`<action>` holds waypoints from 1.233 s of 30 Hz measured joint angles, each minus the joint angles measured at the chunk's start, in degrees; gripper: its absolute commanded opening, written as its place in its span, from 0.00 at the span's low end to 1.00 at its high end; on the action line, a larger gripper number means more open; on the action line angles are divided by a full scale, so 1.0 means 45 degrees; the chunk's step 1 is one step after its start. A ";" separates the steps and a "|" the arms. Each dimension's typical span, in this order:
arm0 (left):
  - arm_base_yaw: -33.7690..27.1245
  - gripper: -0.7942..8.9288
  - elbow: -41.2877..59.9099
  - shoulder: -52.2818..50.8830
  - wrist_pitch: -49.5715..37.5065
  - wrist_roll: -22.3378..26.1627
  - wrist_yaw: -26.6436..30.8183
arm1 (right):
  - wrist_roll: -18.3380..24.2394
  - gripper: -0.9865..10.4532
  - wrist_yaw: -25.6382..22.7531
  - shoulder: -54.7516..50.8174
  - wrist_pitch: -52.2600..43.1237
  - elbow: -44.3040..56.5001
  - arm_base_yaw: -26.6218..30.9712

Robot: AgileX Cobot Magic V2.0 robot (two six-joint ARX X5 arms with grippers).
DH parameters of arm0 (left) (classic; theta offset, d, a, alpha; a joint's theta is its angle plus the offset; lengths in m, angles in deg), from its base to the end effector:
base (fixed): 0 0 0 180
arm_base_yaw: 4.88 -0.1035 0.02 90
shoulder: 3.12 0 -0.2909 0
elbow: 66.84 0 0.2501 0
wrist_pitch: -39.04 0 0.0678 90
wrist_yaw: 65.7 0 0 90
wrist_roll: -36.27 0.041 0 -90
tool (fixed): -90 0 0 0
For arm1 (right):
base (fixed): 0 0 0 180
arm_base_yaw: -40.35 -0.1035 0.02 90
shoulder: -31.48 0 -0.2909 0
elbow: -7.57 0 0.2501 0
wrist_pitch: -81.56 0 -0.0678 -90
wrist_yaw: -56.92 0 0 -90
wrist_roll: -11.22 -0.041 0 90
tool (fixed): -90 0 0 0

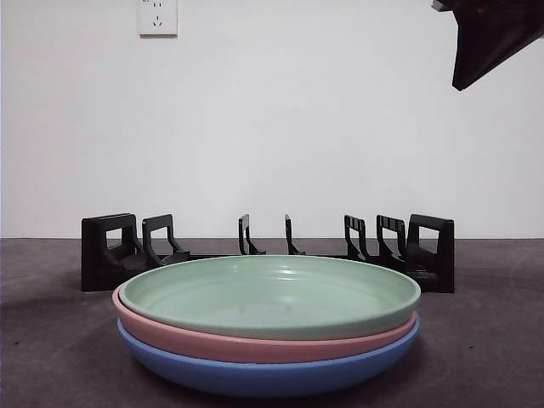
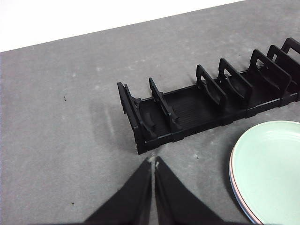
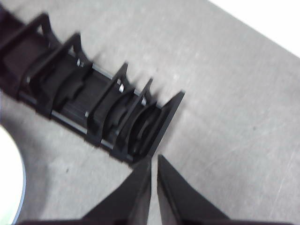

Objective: Place the plate

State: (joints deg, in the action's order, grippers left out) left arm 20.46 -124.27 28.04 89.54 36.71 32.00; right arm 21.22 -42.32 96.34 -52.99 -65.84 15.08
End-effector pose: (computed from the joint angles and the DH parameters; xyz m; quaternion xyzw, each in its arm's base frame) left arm 0.0875 -0.0354 0.3202 0.0634 0.2006 -0.1507 0.9659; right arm 0.2111 0.0924 0.3390 -0.1754 0.2896 0.1581 0.9276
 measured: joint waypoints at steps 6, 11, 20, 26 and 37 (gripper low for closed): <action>-0.0155 0.09 0.0267 -0.0860 -0.0423 0.0811 0.0087 | 0.0000 0.10 -0.0005 0.0000 -0.0393 0.0000 0.0005; -0.2040 0.09 0.4027 -0.4051 -0.4415 0.1447 0.0126 | 0.0000 0.10 0.0000 -0.0005 -0.0554 0.0000 0.0029; -0.4833 0.09 0.9058 -0.6829 -0.6188 0.1384 -0.0379 | 0.0000 0.10 0.0000 -0.0005 -0.0559 0.0000 0.0024; -0.4823 0.09 0.9267 -0.6829 -0.6033 0.0457 -0.1049 | 0.0000 0.10 -0.0005 -0.0024 -0.0607 0.0000 0.0034; -0.4823 0.09 0.9267 -0.6829 -0.5897 0.0248 -0.1069 | 0.0000 0.10 -0.0005 -0.0024 -0.0597 0.0005 0.0034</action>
State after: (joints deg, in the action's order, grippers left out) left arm -1.24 -82.56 -2.69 63.01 37.83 27.20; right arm 21.22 -42.34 96.23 -55.68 -65.82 15.23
